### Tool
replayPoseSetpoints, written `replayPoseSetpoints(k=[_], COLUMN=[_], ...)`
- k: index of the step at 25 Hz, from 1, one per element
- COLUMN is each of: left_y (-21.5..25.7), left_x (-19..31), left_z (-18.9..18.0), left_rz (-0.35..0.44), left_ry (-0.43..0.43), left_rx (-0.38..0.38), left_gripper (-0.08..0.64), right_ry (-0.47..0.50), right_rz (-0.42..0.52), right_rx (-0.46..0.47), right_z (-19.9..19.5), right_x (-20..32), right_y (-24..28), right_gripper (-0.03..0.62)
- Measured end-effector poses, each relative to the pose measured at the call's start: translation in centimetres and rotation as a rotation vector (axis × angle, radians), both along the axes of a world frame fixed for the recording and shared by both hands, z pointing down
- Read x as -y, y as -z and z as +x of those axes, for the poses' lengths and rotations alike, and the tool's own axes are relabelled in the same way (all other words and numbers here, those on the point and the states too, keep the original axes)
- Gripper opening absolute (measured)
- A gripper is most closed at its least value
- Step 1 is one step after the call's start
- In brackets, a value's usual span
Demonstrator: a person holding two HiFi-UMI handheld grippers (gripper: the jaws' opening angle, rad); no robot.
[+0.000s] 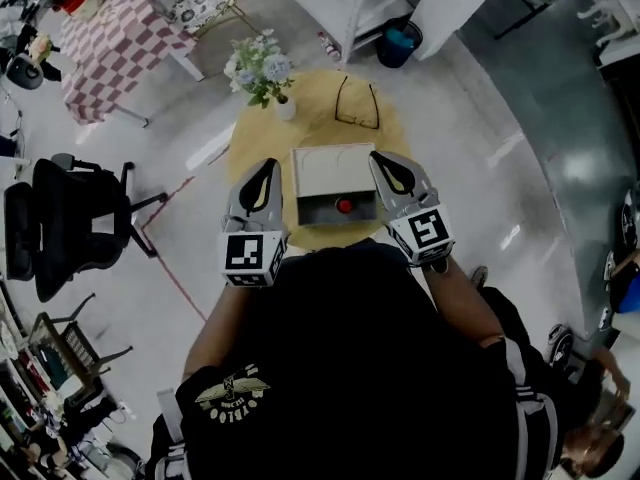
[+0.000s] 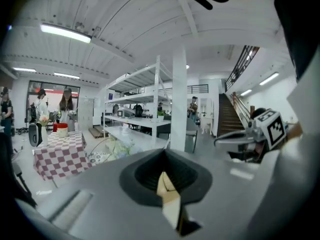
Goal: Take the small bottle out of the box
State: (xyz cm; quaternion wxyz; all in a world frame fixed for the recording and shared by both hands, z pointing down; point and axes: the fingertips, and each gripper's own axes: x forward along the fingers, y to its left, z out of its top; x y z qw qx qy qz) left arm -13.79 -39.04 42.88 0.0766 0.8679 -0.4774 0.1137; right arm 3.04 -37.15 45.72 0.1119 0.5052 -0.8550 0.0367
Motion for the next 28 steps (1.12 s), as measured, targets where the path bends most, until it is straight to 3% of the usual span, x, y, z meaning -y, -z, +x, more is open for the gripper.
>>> replayPoseSetpoints(k=[5,15,21,28], left_y=[2.5,2.1,1.9,2.4], left_x=[0.5,-0.3,-0.1,0.9], left_z=[0.8,1.7,2.6,7.4], left_rz=[0.04,0.013,0.0,0.023], left_ry=[-0.085,-0.17,-0.125,-0.073], left_rx=[-0.063,-0.094,-0.073,-0.046], left_gripper=[0.0,0.0,0.0,0.0], right_ry=[-0.126,-0.205,-0.166,-0.087], right_rz=[0.053,0.045,0.038,0.057], right_rx=[0.023,-0.012,-0.008,-0.009], right_z=[0.2,0.8,1.9,6.0], right_x=[-0.1,-1.6,-1.1,0.8], right_y=[5.7,6.4,6.3,6.6], right_gripper=[0.006,0.006,0.006,0.006])
